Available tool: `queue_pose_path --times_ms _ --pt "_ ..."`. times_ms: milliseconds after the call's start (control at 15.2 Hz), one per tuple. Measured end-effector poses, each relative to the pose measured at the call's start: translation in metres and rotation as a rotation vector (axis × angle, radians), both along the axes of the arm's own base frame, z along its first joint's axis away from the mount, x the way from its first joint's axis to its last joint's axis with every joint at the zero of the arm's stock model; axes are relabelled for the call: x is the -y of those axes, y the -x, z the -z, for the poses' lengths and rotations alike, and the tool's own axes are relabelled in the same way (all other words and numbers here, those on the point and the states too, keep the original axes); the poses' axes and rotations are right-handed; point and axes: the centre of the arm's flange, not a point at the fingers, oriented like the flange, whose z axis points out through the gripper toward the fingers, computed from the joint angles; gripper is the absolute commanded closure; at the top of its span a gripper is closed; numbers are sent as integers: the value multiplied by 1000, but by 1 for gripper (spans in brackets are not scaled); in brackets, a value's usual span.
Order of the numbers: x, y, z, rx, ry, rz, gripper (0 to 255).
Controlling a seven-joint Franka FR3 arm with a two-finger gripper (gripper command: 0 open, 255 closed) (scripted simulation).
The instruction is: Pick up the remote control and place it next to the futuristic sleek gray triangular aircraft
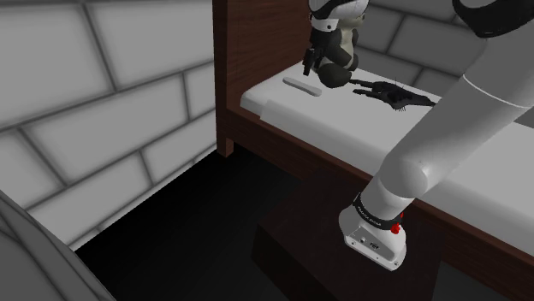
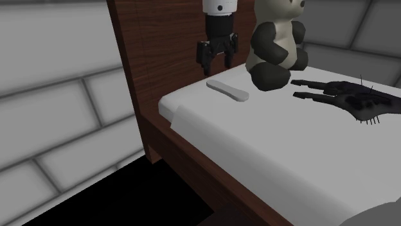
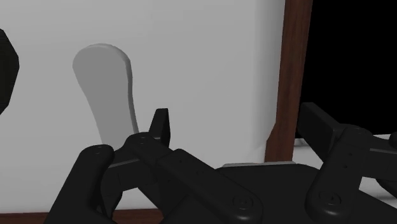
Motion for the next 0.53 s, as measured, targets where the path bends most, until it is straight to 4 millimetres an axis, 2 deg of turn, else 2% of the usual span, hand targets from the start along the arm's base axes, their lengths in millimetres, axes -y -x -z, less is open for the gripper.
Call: queue_pose_path --times_ms 528 --pt "74 -52 57 -16 -16 0 0"
